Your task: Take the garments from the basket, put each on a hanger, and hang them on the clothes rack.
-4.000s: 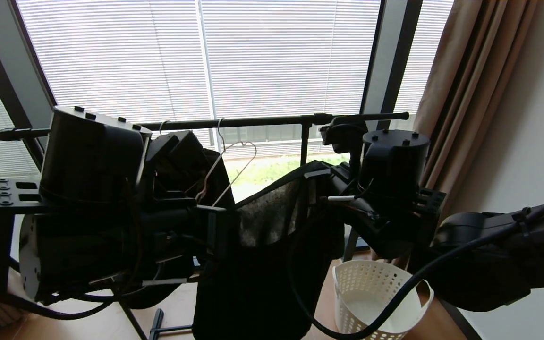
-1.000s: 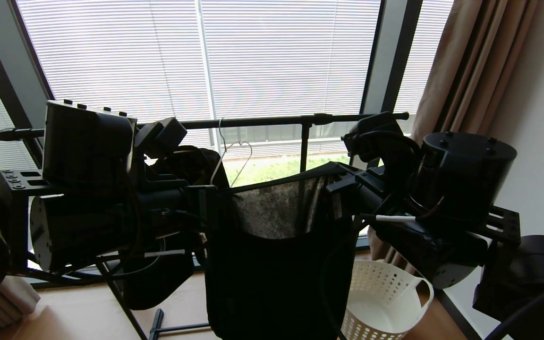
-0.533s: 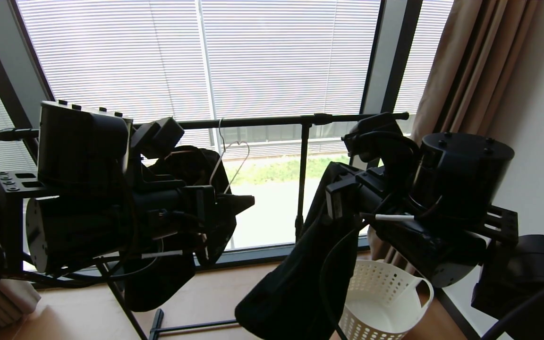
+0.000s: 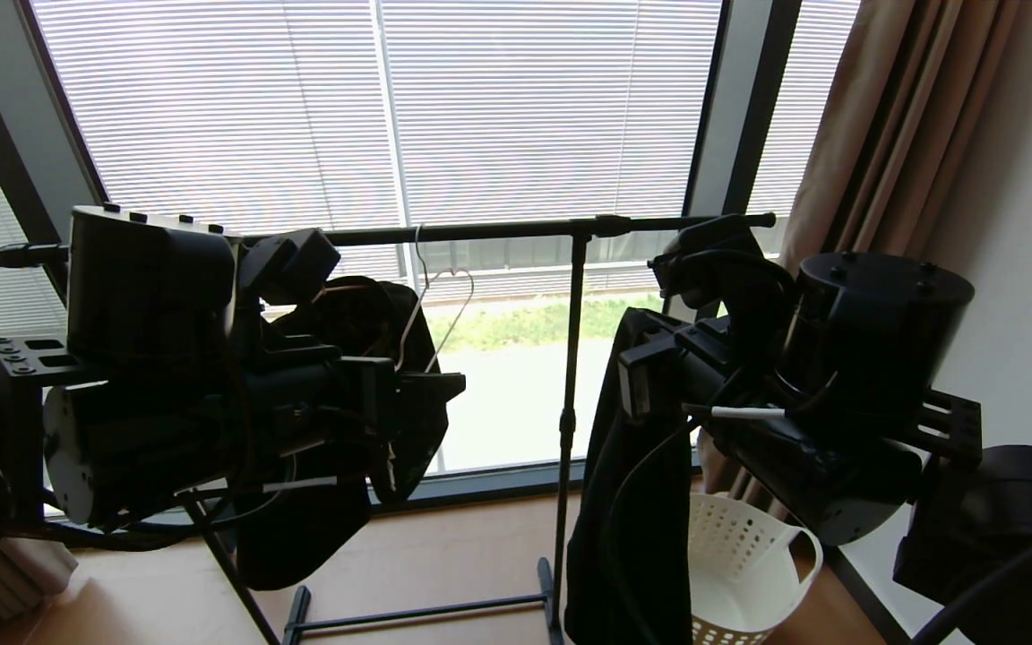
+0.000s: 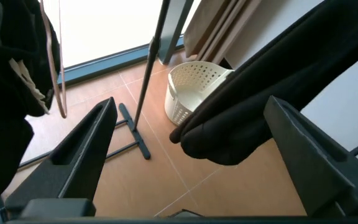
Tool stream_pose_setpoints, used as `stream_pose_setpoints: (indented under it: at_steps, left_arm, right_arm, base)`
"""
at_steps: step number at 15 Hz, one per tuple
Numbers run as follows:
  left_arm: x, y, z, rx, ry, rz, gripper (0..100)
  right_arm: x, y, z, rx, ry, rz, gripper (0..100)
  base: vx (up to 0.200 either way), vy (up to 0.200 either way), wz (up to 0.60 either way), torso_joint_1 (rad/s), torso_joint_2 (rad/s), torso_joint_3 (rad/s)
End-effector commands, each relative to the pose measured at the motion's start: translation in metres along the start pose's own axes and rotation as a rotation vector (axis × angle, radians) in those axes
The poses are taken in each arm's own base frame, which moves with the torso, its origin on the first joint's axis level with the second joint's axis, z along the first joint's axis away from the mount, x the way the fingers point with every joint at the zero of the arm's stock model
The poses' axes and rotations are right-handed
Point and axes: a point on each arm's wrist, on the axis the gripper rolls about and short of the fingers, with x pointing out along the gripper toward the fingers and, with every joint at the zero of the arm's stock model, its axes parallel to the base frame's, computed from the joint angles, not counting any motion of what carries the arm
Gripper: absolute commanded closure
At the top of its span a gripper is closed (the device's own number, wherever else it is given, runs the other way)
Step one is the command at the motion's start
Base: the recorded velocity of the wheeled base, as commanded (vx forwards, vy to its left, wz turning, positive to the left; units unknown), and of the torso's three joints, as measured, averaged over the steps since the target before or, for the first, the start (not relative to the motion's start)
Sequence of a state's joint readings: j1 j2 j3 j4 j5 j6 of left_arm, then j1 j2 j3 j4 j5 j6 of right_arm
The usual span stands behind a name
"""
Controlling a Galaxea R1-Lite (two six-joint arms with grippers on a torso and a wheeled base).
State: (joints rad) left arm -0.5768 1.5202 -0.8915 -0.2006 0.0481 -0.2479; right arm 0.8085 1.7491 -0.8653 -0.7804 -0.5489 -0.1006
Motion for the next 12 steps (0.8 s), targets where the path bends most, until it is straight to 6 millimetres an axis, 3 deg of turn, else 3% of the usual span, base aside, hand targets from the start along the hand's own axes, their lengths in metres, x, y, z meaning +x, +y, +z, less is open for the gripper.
stream_pose_setpoints:
  at_steps: [1, 5, 8, 12]
  left_arm:
    - [0.003, 0.012, -0.002, 0.049, 0.015, 0.043, 0]
    - [0.028, 0.027, 0.002, 0.11, 0.041, 0.098, 0]
    - [0.065, 0.04, 0.013, 0.092, 0.048, 0.141, 0]
    - [0.118, 0.057, 0.006, 0.084, 0.104, 0.186, 0]
  right_arm:
    - [0.001, 0.0, -0.001, -0.002, 0.002, 0.0, 100]
    - [0.0, 0.0, 0.0, -0.001, 0.001, 0.001, 100]
    - [0.0, 0.0, -0.001, -0.004, 0.002, 0.0, 100]
    - [-0.001, 0.0, -0.001, -0.004, 0.002, 0.0, 100]
  base:
    - [0.0, 0.0, 0.0, 0.0, 0.0, 0.0]
    - [0.0, 0.0, 0.0, 0.0, 0.0, 0.0]
    - [0.0, 0.0, 0.0, 0.0, 0.0, 0.0]
    - [0.0, 0.0, 0.0, 0.0, 0.0, 0.0]
